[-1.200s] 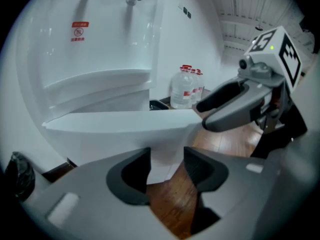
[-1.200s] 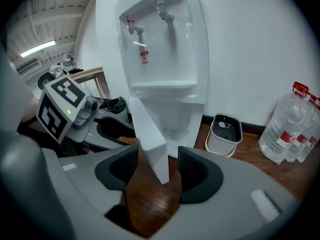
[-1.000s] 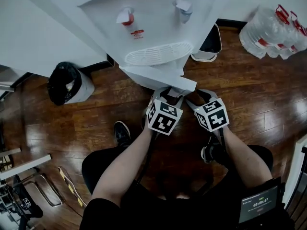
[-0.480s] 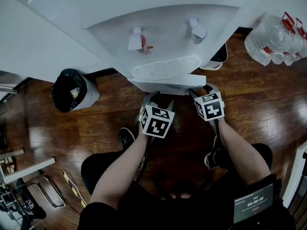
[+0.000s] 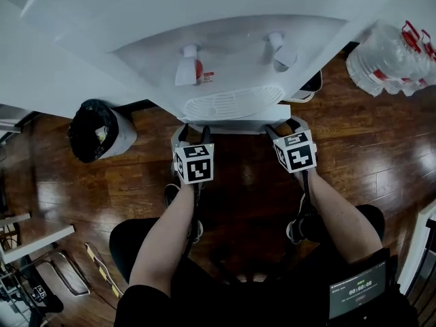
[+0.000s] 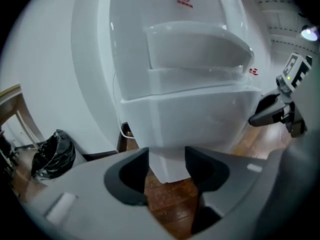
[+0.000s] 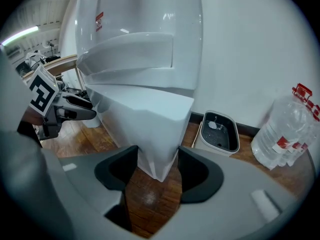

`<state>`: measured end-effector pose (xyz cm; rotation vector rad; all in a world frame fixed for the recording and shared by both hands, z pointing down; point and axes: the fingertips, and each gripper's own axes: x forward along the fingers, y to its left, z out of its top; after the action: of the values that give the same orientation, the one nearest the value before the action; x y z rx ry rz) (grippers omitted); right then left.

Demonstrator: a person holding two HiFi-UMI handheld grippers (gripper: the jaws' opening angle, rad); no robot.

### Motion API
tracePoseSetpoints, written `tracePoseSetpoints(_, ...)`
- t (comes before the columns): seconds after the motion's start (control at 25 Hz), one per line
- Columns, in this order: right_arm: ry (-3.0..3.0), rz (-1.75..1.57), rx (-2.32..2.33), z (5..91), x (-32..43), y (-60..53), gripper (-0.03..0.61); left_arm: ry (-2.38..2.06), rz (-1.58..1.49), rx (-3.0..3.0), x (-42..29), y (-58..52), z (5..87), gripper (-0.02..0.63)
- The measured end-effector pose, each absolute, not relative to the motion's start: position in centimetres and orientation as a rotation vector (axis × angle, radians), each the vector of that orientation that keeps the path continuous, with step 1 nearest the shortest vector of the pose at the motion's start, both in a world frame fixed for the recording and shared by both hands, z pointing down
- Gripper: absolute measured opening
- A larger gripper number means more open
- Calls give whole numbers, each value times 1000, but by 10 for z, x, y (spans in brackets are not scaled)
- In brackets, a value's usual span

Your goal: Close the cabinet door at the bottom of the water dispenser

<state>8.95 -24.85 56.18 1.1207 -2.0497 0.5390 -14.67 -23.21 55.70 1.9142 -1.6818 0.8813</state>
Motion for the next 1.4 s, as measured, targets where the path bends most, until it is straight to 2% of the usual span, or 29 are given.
tracePoseSetpoints(0.08, -2053, 530, 1113, 561, 89, -252, 257, -1663, 842, 1894, -136, -233, 559, 223)
tracePoseSetpoints(0.24, -2047, 513, 1085, 562, 89, -252, 258, -1675, 772, 1836, -120, -234, 561, 278)
tracePoseSetpoints(0.8, -2053, 391, 1117, 547, 85, -285, 250, -1708, 693, 1729, -116, -239, 553, 288)
tracePoseSetpoints(1.28, -1992, 406, 1094, 549, 84, -292, 251, -1687, 732, 1722, -123, -241, 561, 277)
tracePoseSetpoints(1.4, -1975, 425, 1120, 545, 91, -291, 237, -1634, 758, 1722, -121, -240, 557, 240)
